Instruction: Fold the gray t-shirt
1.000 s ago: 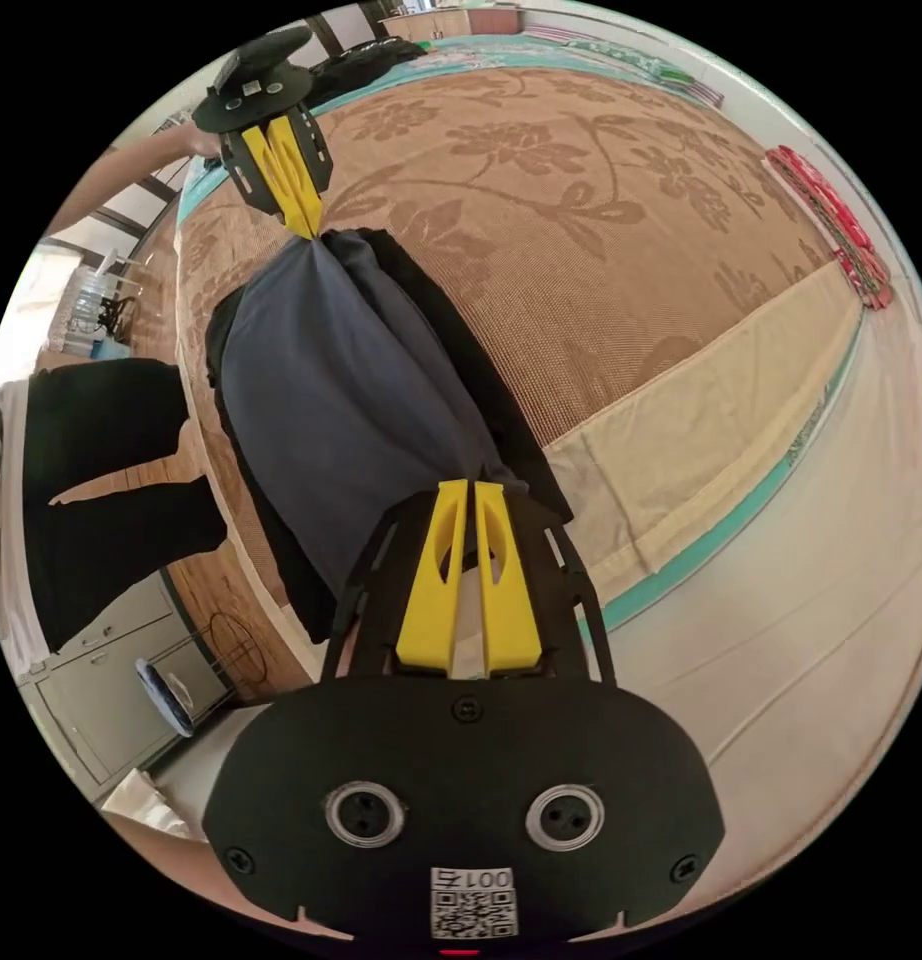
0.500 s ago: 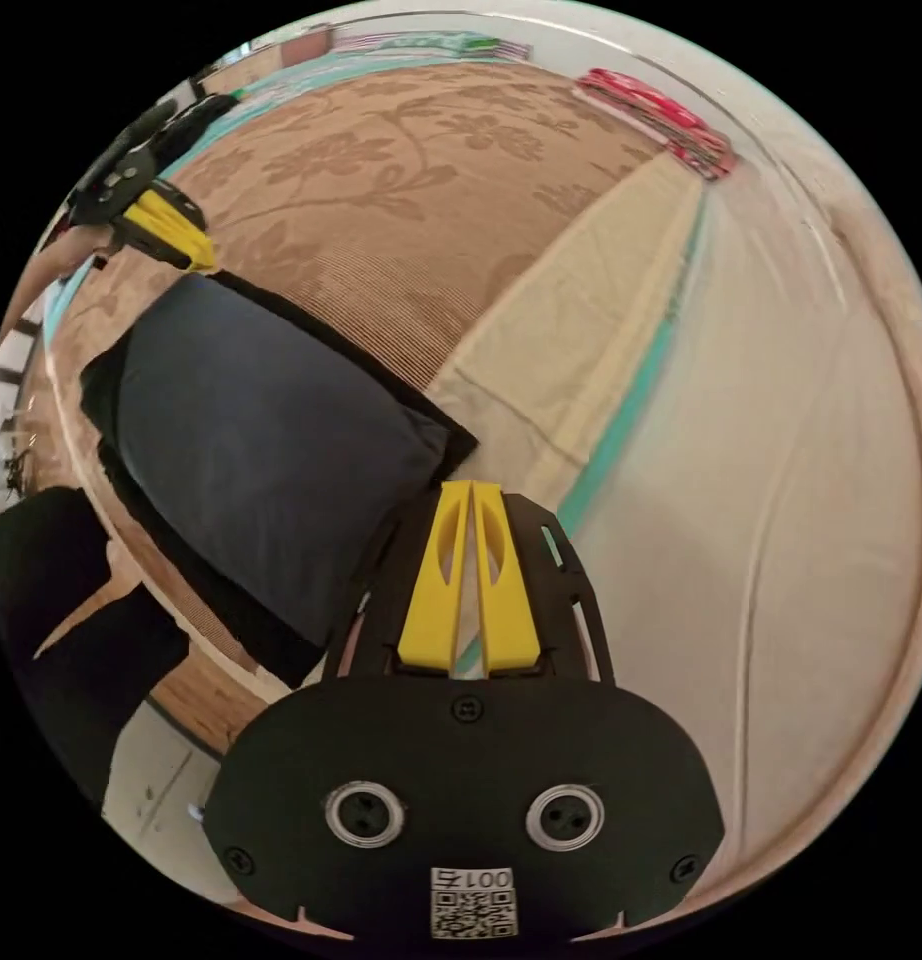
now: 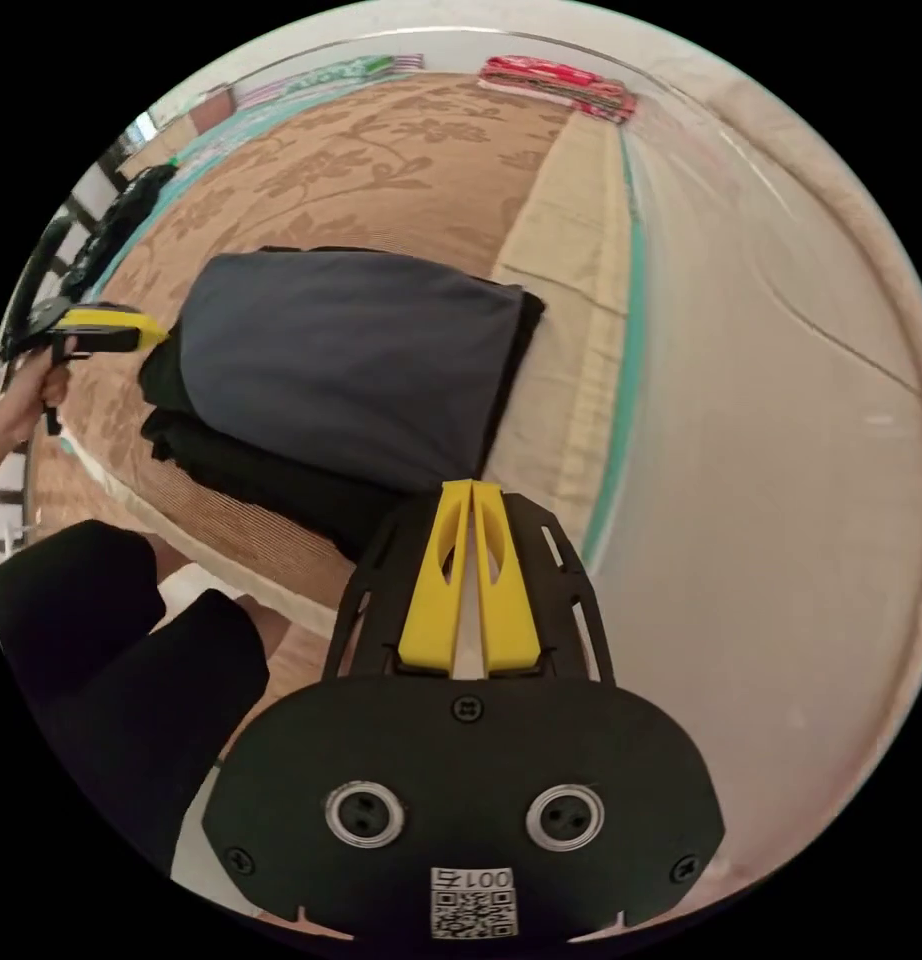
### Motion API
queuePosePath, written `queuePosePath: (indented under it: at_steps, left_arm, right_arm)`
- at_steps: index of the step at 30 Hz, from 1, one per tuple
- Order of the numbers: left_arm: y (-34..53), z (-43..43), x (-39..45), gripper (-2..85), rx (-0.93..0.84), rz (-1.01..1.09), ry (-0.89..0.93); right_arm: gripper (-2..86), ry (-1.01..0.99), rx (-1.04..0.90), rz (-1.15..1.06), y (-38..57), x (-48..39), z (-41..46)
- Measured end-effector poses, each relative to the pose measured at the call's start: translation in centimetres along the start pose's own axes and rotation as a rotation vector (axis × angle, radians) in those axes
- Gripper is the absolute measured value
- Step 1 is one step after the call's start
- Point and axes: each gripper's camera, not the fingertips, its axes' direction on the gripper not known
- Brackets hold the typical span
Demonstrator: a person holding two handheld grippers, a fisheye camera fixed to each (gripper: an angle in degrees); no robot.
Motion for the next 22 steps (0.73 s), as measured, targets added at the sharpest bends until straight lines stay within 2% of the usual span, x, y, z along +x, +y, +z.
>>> queuePosePath:
  at_steps: [2,7,10,13,15,16,19,22]
  left_arm:
    - [3.8,-4.8,-3.4,-1.0,-0.050,-0.059,-0.134]
    - [13.7,-16.1,-9.7,-0.9,-0.126,-0.032,-0.212]
    - [21.7,-23.9,-12.5,-0.9,-0.131,0.028,-0.219]
    - [30.5,-32.3,-16.0,-0.9,-0.110,0.032,-0.266]
    - [35.4,-37.3,-18.4,-1.0,-0.096,0.048,-0.320]
    - [38.4,-40.5,-20.4,-1.0,-0.096,0.035,-0.391]
    - [44.5,-48.4,-26.1,-1.0,-0.064,-0.095,-0.526]
    - [49.2,-55.2,-31.5,-1.0,0.025,-0.215,-0.516]
  right_arm:
    - [0.1,0.065,-0.021,-0.002,1.2,-1.9,-3.0]
    - [0.1,0.274,-0.070,-0.013,4.3,-11.0,-12.9]
    - [0.2,0.287,-0.011,0.131,5.6,-18.1,-19.8]
    - [0.2,0.234,0.059,0.237,5.0,-25.8,-24.5]
    - [0.3,0.030,0.110,0.202,2.6,-31.6,-27.1]
    - [0.3,-0.011,0.127,0.192,1.9,-32.9,-27.7]
    - [0.6,-0.110,0.208,0.082,-3.0,-40.1,-30.8]
    - [1.2,-0.169,0.233,-0.070,-8.1,-47.1,-33.8]
